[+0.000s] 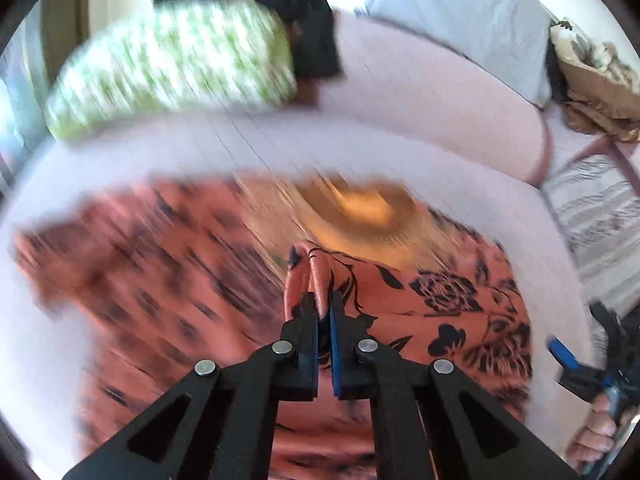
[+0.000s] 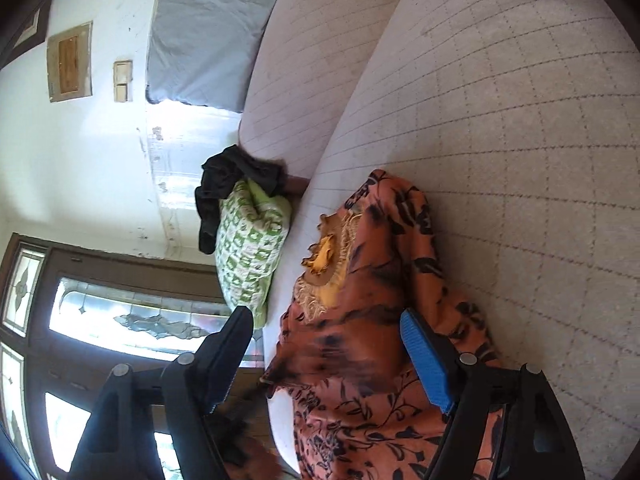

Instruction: Fold small clothes

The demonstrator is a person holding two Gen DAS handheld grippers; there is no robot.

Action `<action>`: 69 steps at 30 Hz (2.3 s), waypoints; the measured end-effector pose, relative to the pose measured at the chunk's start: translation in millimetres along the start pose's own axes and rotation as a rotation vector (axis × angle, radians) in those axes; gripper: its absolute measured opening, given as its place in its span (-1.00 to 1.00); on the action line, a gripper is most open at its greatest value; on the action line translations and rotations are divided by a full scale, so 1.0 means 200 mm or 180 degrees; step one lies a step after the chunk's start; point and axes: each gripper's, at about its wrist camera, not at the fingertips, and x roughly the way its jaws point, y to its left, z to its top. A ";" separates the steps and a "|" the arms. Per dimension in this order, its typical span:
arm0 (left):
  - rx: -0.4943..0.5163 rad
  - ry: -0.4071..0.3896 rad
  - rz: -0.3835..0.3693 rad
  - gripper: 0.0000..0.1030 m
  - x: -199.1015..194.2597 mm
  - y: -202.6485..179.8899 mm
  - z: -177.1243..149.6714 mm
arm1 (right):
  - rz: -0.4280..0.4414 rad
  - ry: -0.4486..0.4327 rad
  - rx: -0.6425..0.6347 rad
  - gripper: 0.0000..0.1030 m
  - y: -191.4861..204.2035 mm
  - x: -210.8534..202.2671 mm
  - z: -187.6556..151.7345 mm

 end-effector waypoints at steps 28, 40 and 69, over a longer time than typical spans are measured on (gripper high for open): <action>-0.1844 0.0224 0.1331 0.22 -0.21 1.45 -0.09 | -0.0458 0.0453 -0.0452 0.53 0.01 0.29 -0.16; -0.2225 0.0334 0.0253 0.22 0.03 1.27 -0.08 | -0.0515 0.0597 -0.0946 0.53 0.11 0.43 -0.27; -0.1360 -0.0226 -0.1083 -0.86 -0.45 0.29 0.53 | -0.0876 0.0400 -0.1255 -0.18 0.17 0.42 -0.27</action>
